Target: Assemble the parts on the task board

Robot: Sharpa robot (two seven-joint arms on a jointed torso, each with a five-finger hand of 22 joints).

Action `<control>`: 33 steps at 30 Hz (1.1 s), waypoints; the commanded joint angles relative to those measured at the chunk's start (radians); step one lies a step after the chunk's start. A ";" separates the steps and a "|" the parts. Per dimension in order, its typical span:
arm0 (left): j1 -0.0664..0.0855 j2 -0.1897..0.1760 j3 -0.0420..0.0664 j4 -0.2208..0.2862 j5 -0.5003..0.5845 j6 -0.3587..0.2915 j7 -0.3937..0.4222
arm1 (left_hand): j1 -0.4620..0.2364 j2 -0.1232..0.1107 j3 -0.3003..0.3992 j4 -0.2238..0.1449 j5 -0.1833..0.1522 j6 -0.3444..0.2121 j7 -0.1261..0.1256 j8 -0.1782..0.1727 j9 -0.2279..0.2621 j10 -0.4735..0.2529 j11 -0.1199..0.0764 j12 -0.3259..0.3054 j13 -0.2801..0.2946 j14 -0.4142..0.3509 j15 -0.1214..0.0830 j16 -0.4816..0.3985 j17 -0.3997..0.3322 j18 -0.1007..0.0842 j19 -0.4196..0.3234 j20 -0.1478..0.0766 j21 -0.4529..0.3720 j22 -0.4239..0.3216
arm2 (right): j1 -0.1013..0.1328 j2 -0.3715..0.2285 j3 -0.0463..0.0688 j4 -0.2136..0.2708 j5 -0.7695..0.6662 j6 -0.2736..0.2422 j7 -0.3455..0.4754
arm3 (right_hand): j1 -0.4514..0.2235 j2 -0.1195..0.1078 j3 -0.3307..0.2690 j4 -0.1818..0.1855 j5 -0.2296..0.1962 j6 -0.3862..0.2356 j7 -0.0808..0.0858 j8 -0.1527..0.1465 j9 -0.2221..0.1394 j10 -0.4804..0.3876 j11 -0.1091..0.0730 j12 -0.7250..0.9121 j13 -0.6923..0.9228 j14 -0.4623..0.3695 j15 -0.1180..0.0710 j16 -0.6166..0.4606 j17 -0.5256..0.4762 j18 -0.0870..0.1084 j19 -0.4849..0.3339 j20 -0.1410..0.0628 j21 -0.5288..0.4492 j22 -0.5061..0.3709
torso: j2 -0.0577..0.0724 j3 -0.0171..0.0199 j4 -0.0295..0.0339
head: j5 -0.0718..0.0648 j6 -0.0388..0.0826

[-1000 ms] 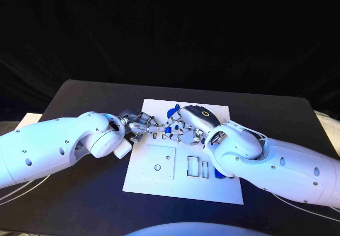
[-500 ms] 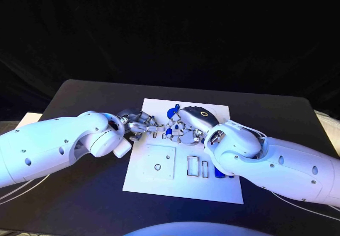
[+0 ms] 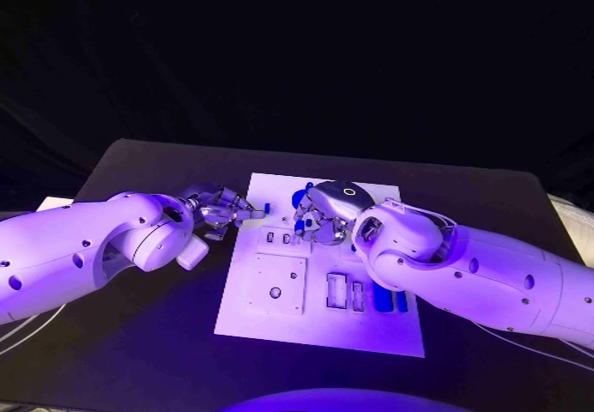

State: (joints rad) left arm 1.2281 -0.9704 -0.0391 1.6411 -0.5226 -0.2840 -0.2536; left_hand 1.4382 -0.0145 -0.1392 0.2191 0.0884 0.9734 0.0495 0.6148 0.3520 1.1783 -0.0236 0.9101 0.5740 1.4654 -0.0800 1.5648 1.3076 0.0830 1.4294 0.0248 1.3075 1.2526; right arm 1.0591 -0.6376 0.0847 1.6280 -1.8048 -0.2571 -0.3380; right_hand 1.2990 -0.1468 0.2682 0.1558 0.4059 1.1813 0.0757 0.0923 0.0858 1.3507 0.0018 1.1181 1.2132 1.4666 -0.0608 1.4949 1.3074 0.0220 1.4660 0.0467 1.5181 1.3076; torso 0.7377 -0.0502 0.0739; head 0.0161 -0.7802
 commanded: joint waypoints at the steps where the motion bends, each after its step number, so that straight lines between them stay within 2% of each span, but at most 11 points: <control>1: 0.007 -0.011 0.003 0.004 0.145 -0.062 0.099 | 0.009 0.003 -0.001 -0.008 -0.001 -0.010 0.002 -0.002 -0.003 -0.020 0.003 -0.021 -0.023 0.097 -0.001 -0.013 0.235 0.000 -0.018 0.004 -0.023 -0.025 | 0.014 0.016 -0.007 -0.017 -0.053 0.107 -0.037 | 0.006 -0.005 0.005 -0.001 -0.004 0.005 0.000 0.002 0.001 -0.001 -0.005 -0.005 -0.002 0.080 -0.007 -0.001 0.161 0.000 0.054 -0.004 -0.002 0.175 | -0.001 -0.0035 0.0011 | 0.001 0.001; 4: 0.010 -0.017 0.004 0.008 0.267 -0.110 0.163 | 0.005 0.004 -0.003 -0.007 -0.001 -0.033 0.015 -0.015 -0.009 -0.048 0.015 -0.043 -0.036 0.077 0.009 -0.056 0.176 0.015 -0.058 0.011 -0.087 -0.094 | 0.023 0.028 -0.014 -0.024 -0.063 0.150 -0.049 | 0.006 -0.005 0.006 -0.001 -0.004 0.005 0.000 0.002 0.001 -0.001 -0.005 -0.006 -0.002 0.080 -0.007 -0.001 0.162 0.000 0.054 -0.004 -0.003 0.174 | 0.000 -0.0027 0.0008 | 0.002 0.001; 6: 0.011 -0.020 0.004 0.012 0.351 -0.141 0.210 | -0.003 0.002 -0.007 -0.005 -0.001 -0.062 0.030 -0.027 -0.014 -0.076 0.029 -0.061 -0.044 0.049 0.021 -0.108 0.108 0.033 -0.112 0.020 -0.168 -0.180 | 0.029 0.035 -0.019 -0.027 -0.067 0.175 -0.054 | 0.006 -0.004 0.007 -0.001 -0.005 0.004 0.000 0.002 0.001 -0.001 -0.005 -0.006 -0.002 0.080 -0.007 -0.001 0.161 0.000 0.053 -0.004 -0.003 0.174 | 0.000 -0.0027 0.0005 | 0.003 0.000; 8: 0.012 -0.024 0.004 0.019 0.434 -0.175 0.270 | -0.005 0.001 -0.009 -0.008 -0.001 -0.083 0.043 -0.032 -0.016 -0.096 0.042 -0.070 -0.050 0.028 0.033 -0.141 0.067 0.044 -0.151 0.032 -0.224 -0.234 | 0.036 0.043 -0.025 -0.029 -0.070 0.206 -0.058 | 0.007 -0.004 0.007 -0.002 -0.005 0.004 0.000 0.002 0.001 -0.002 -0.005 -0.007 -0.003 0.080 -0.007 -0.002 0.160 0.001 0.053 -0.004 -0.004 0.173 | 0.000 -0.0034 0.0000 | 0.003 0.000; 11: 0.013 -0.029 0.005 0.026 0.497 -0.207 0.329 | -0.007 0.002 -0.010 -0.009 -0.001 -0.091 0.048 -0.033 -0.016 -0.103 0.046 -0.072 -0.052 0.022 0.037 -0.149 0.057 0.047 -0.160 0.037 -0.238 -0.247 | 0.042 0.051 -0.032 -0.029 -0.072 0.230 -0.060 | 0.007 -0.004 0.008 -0.002 -0.006 0.003 0.001 0.001 0.001 -0.003 -0.004 -0.009 -0.004 0.080 -0.007 -0.002 0.160 0.001 0.052 -0.004 -0.004 0.172 | 0.000 -0.0042 -0.0006 | 0.004 -0.002; 14: 0.015 -0.031 0.005 0.030 0.530 -0.226 0.364 | -0.007 0.004 -0.009 -0.010 -0.001 -0.096 0.050 -0.033 -0.017 -0.108 0.048 -0.073 -0.054 0.019 0.040 -0.154 0.051 0.050 -0.166 0.040 -0.249 -0.256 | 0.048 0.060 -0.036 -0.027 -0.073 0.248 -0.061 | 0.008 -0.004 0.008 -0.002 -0.007 0.003 0.001 0.001 0.001 -0.003 -0.004 -0.009 -0.004 0.080 -0.007 -0.003 0.159 0.001 0.052 -0.004 -0.005 0.171 | 0.000 -0.0011 -0.0011 | 0.006 -0.003; 16: 0.016 -0.032 0.005 0.032 0.540 -0.232 0.375 | -0.007 0.004 -0.009 -0.010 -0.001 -0.096 0.050 -0.033 -0.017 -0.108 0.048 -0.073 -0.054 0.019 0.040 -0.154 0.051 0.050 -0.166 0.040 -0.249 -0.256 | 0.050 0.064 -0.039 -0.026 -0.075 0.258 -0.063 | 0.008 -0.004 0.009 -0.002 -0.007 0.003 0.001 0.001 0.001 -0.003 -0.004 -0.009 -0.004 0.080 -0.007 -0.003 0.159 0.001 0.052 -0.004 -0.005 0.171 | 0.001 -0.0006 -0.0009 | 0.007 -0.004; 21: 0.017 -0.033 0.005 0.037 0.550 -0.235 0.391 | -0.005 0.006 -0.008 -0.012 -0.001 -0.098 0.051 -0.033 -0.017 -0.110 0.049 -0.074 -0.055 0.019 0.040 -0.154 0.051 0.050 -0.167 0.041 -0.251 -0.257 | 0.055 0.070 -0.043 -0.026 -0.093 0.266 -0.079 | 0.008 -0.004 0.009 -0.002 -0.009 0.002 0.001 0.000 0.001 -0.003 -0.004 -0.009 -0.004 0.080 -0.006 -0.003 0.159 0.001 0.052 -0.004 -0.005 0.171 | 0.000 -0.0009 -0.0007 | 0.008 -0.007; 33: 0.017 -0.026 0.005 0.038 0.554 -0.228 0.399 | -0.004 0.008 -0.007 -0.013 -0.001 -0.099 0.051 -0.032 -0.017 -0.111 0.049 -0.074 -0.056 0.019 0.041 -0.154 0.051 0.050 -0.166 0.042 -0.250 -0.256 | 0.056 0.085 -0.049 -0.029 -0.115 0.255 -0.092 | 0.007 -0.006 0.009 -0.002 -0.013 0.001 0.002 0.000 0.001 -0.003 -0.004 -0.009 -0.004 0.080 -0.006 -0.003 0.160 0.001 0.052 -0.004 -0.005 0.171 | 0.001 0.0009 -0.0017 | 0.012 -0.010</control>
State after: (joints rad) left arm 1.2433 -0.9987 -0.0352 1.6768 0.0145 -0.5109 0.1184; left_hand 1.4381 -0.0145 -0.1461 0.2122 0.0884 0.8802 0.1029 0.5856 0.3368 1.0736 0.0248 0.8422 0.5199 1.4673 -0.0460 1.4136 1.3074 0.1251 1.2701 0.0662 1.0609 0.9963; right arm 1.1154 -0.5547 0.0362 1.5997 -1.8912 -0.0199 -0.4158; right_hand 1.2990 -0.1468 0.2708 0.1531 0.3999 1.1783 0.0747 0.0885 0.0851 1.3510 0.0022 1.1130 1.2103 1.4666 -0.0608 1.4949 1.3079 0.0220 1.4660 0.0467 1.5181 1.3074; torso 0.7385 -0.0497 0.0729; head 0.0278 -0.7900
